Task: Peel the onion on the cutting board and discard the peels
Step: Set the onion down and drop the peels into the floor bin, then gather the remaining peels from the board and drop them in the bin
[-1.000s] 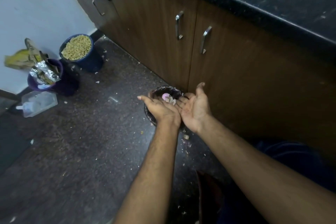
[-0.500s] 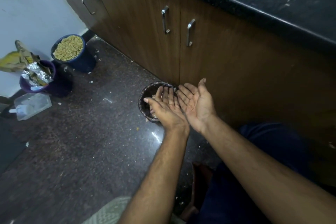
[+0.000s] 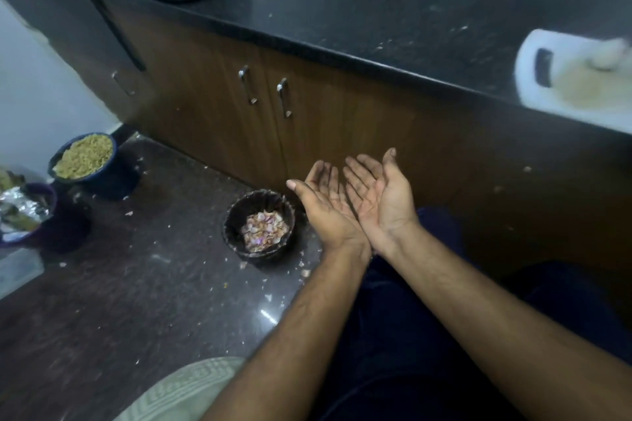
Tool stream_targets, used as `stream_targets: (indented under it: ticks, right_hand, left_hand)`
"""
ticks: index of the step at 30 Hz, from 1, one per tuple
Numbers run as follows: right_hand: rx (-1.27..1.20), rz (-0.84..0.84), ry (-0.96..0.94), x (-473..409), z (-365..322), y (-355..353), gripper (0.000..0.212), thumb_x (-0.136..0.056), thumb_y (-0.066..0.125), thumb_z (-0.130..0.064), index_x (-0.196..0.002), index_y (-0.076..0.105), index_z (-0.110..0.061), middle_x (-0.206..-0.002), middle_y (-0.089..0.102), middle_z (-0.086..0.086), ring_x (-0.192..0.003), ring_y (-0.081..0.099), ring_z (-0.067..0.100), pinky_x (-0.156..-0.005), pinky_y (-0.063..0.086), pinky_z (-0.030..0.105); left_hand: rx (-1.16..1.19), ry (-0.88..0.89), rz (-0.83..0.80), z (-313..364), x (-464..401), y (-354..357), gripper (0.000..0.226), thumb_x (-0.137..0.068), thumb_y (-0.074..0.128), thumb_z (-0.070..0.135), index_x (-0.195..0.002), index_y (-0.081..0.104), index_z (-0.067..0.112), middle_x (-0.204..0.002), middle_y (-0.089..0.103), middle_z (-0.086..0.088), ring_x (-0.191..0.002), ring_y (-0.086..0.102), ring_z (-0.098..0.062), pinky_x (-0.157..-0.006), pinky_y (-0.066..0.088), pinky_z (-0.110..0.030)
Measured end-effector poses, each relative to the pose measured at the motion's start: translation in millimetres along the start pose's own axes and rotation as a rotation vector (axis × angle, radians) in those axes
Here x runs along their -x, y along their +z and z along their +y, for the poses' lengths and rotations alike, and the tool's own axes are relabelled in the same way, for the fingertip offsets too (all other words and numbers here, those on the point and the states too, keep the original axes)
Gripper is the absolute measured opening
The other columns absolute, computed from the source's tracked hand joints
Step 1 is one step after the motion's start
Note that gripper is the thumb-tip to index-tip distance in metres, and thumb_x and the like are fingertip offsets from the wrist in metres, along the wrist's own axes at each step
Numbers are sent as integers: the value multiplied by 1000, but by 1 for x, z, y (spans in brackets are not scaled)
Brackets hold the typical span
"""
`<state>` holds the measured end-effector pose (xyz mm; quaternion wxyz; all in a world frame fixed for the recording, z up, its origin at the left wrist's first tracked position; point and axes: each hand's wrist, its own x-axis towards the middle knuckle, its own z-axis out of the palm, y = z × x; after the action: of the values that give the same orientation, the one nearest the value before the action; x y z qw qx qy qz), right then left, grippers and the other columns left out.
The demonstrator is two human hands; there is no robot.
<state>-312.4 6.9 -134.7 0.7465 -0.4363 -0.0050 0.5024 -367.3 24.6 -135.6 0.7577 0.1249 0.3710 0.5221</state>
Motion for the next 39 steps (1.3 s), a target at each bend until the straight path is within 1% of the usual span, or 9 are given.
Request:
stream_targets:
  ticks: [3, 6, 15, 19, 26, 31, 35, 37, 39]
  right_hand:
    - [-31, 3, -67, 28, -17, -10, 70, -103, 38, -58, -150, 45, -7, -151, 53, 13, -143, 46, 24, -123, 30, 39]
    - [-73, -3, -133, 57, -34, -23, 68, -103, 40, -58, -149, 46, -8, -149, 55, 12, -141, 49, 23, -119, 35, 36]
    - [-236, 98, -361, 111, -94, -74, 55, -104, 43, -51, -136, 59, -10, -136, 66, 10, -132, 58, 21, -115, 40, 34]
    - [-345, 146, -446, 124, -119, -100, 51, -104, 45, -46, -135, 60, -8, -133, 69, 11, -130, 61, 23, -117, 39, 37]
    - [-449, 192, -527, 122, -151, -123, 47, -104, 48, -41, -133, 62, -7, -128, 72, 11, -126, 64, 23, -115, 41, 38]
    - [-411, 206, -566, 117, -168, -125, 44, -105, 45, -39, -132, 63, -8, -128, 72, 9, -124, 65, 21, -113, 43, 35]
    - [-334, 204, -647, 104, -195, -126, 40, -107, 46, -31, -134, 61, -6, -128, 72, 10, -123, 66, 20, -112, 45, 34]
    - [-176, 276, -755, 95, -218, -129, 33, -107, 47, -22, -132, 61, -5, -126, 72, 11, -119, 69, 18, -106, 50, 30]
    - [124, 431, -857, 83, -248, -138, 25, -106, 50, -15, -124, 65, -8, -118, 74, 7, -112, 71, 17, -100, 54, 28]
  left_hand:
    - [-7, 3, -73, -6, 27, 10, 76, -105, 24, 64, -137, 59, 5, -142, 61, -16, -136, 56, -25, -117, 41, -34]
    - [-7, -7, -145, -14, 54, 18, 78, -104, 25, 65, -136, 60, 4, -139, 63, -16, -133, 59, -25, -121, 39, -38]
    - [-48, -156, -413, -54, 126, 56, 79, -103, 25, 67, -137, 60, 4, -139, 65, -16, -131, 62, -25, -121, 40, -39]
    - [-81, -215, -504, -80, 149, 77, 79, -102, 26, 67, -136, 60, 4, -138, 66, -16, -130, 63, -25, -120, 41, -40]
    - [-109, -292, -547, -112, 152, 109, 80, -103, 27, 68, -136, 60, 3, -136, 67, -18, -129, 64, -27, -121, 41, -43]
    - [-149, -297, -574, -120, 149, 129, 75, -104, 30, 64, -138, 58, 3, -136, 67, -19, -129, 65, -28, -120, 42, -43]
    - [-202, -282, -658, -125, 139, 153, 58, -107, 39, 51, -137, 58, 5, -136, 67, -19, -129, 65, -28, -119, 43, -43]
    - [-267, -221, -788, -129, 128, 168, 50, -107, 42, 46, -133, 61, 8, -133, 70, -14, -129, 64, -27, -116, 45, -41]
    - [-470, -32, -939, -133, 113, 187, 38, -105, 48, 40, -124, 66, 12, -126, 72, -3, -127, 65, -17, -111, 47, -34]
